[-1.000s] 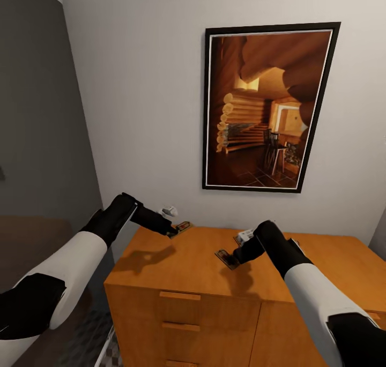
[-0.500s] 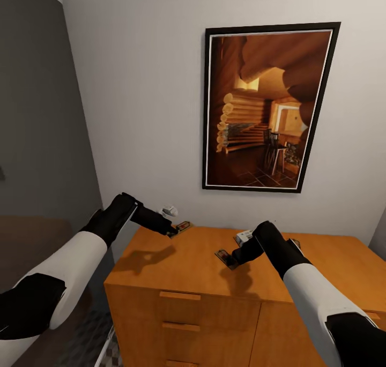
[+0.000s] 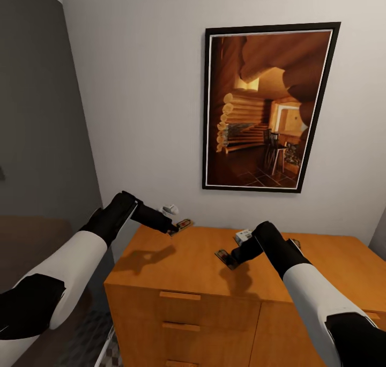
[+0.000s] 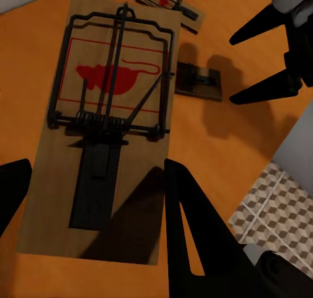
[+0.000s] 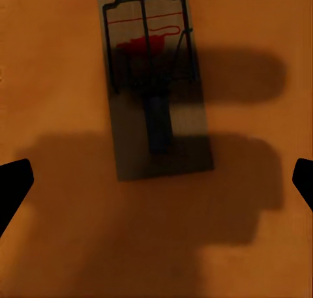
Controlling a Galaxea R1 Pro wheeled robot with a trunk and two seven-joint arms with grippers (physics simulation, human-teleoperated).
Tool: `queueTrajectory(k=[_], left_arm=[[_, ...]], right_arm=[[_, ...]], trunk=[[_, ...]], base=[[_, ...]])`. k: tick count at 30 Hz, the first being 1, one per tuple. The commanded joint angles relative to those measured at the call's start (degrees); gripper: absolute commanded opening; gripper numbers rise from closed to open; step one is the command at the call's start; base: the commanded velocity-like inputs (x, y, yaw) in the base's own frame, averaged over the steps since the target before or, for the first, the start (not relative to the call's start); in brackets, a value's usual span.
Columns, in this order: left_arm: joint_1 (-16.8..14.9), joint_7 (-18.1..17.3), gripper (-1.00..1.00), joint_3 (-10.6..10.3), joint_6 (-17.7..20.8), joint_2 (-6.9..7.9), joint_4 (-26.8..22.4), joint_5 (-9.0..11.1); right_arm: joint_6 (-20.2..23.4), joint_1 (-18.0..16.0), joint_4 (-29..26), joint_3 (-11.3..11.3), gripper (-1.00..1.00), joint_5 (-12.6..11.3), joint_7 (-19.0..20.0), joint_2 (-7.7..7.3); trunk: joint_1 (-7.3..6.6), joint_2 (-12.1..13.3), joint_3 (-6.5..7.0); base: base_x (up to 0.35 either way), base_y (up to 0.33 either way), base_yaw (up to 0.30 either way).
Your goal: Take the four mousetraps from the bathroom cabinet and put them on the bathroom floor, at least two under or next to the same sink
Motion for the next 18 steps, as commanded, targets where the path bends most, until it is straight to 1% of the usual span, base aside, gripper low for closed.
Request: queueTrajectory(k=[1, 4, 12, 15, 17, 18], left_arm=[[-0.05, -0.32, -1.0, -0.05, 0.1, 0.02, -0.18, -0.56], [0.0, -0.32, -1.0, -0.04, 0.07, 0.02, -0.39, -0.53], [-0.02, -0.33, -1.0, -0.08, 0.07, 0.0, -0.69, -0.52], [-0.01, -0.33, -1.0, -0.09, 0.07, -0.14, -0.73, -0.52], [-0.01, -0.35, -1.0, -0.05, 0.07, -0.91, -0.73, -0.52], [-0.02, -0.36, -1.0, -0.05, 0.07, -0.99, -0.73, -0.52]], right_arm=[[-0.41, -0.04, -0.09, 0.17, 1.0, 0.61, 0.56, 0.05], [-1.1, -0.04, -0.09, 0.14, 1.0, 0.61, 0.55, 0.27], [-1.28, 0.19, -0.09, 0.17, 1.0, 0.62, 0.55, 0.56], [-1.33, 0.36, -0.09, 0.19, 1.0, 0.62, 0.55, 0.58], [-1.36, 0.45, -0.09, 0.2, 1.0, 0.67, 0.54, 0.58], [-1.36, 0.46, -0.09, 0.2, 1.0, 0.7, 0.52, 0.58]], trunk=[[0.01, -0.06, -0.09], [0.01, -0.06, -0.09], [0.01, -0.06, -0.09], [0.67, -1.26, -0.62], [1.11, -2.06, -0.98], [1.33, -2.46, -1.16]], base=[[0.0, 0.0, 0.0], [0.0, 0.0, 0.0], [0.0, 0.0, 0.0], [0.0, 0.0, 0.0], [0.0, 0.0, 0.0], [0.0, 0.0, 0.0]])
